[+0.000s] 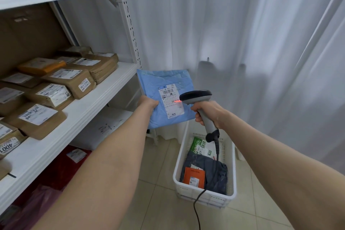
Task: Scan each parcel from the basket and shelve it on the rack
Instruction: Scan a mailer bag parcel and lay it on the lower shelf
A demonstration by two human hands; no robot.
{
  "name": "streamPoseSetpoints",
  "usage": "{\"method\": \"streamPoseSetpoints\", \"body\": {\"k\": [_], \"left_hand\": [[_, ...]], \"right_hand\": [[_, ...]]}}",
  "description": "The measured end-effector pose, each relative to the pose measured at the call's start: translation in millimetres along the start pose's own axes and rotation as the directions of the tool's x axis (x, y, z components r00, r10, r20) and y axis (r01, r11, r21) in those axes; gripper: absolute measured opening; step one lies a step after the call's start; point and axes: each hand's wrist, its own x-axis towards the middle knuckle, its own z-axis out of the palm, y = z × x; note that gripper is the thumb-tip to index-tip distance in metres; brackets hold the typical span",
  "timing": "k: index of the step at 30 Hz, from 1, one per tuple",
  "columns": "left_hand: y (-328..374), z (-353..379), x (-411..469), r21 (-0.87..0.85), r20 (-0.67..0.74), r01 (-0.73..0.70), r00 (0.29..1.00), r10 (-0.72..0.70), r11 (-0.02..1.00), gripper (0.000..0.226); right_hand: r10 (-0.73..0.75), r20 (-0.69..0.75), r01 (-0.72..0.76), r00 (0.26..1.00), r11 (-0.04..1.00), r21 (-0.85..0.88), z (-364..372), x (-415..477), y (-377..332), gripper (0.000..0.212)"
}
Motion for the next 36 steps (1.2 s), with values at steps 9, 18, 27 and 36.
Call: {"method": "streamPoseSetpoints", "body": {"k": [9, 18, 27, 36], "left_hand": [[-4.9, -14.2, -1.3, 0.011, 0.031, 0.028, 0.999, -0.029, 1.000, 0.031], [-23.2, -28.6, -12.9, -0.104, 0.122, 0.068, 0.991, -0.055, 0.992, 0.039], [-89.0, -66.0, -74.8, -0.305, 0.298, 0.245, 0.942, -0.152, 0.920, 0.045], [-191.2, -119.6, -189.5, -0.378, 0.233, 0.384, 0.920, -0.315, 0.842, 0.039]], "right_hand": [[-0.023, -0.034, 0.021, 0.999, 0.999, -0.038, 11.6, -7.6, -3.3, 0.006], [-0.027, -0.133, 0.045, 0.991, 0.989, 0.140, 28.9, -4.6, 18.9, 0.006], [0.089, -0.224, -0.040, 0.970, 0.976, 0.216, 49.2, -13.8, 77.1, 0.016], [0.140, -0.094, -0.117, 0.986, 0.968, 0.223, 91.2, -84.2, 162.7, 0.019]]}}
